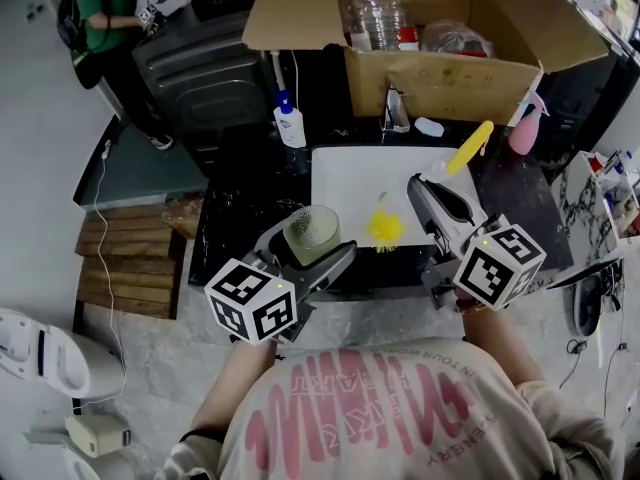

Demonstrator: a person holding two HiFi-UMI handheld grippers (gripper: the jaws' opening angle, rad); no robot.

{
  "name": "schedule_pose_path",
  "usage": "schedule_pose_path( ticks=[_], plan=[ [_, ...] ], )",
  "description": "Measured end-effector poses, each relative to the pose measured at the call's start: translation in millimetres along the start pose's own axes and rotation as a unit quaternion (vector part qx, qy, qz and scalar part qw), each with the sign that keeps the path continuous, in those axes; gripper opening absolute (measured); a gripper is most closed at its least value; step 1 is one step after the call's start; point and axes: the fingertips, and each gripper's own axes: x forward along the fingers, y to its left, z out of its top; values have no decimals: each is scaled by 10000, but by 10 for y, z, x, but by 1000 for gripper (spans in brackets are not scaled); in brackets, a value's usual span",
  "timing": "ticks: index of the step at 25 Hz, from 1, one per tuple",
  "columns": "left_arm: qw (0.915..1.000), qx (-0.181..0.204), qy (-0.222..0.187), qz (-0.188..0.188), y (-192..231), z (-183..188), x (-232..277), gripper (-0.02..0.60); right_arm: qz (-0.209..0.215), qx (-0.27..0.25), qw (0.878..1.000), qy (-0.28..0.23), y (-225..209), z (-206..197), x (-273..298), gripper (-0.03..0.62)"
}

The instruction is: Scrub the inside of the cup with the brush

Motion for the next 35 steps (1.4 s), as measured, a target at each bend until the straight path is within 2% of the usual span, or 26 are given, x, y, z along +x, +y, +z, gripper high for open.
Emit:
schedule_pose_path(
  ticks=[12, 22, 35],
  plan=[
    [9998, 88, -169, -17, -13, 73, 13, 390, -72, -179, 9991, 372, -39, -219, 60, 46],
    [9993, 32, -301, 224, 64, 84, -31, 390, -137, -145, 9988, 441, -98, -266, 36, 44],
    [9991, 13, -319, 277, 79, 73, -12, 390, -234, -144, 9983, 509, -184, -327, 31, 44]
  ],
)
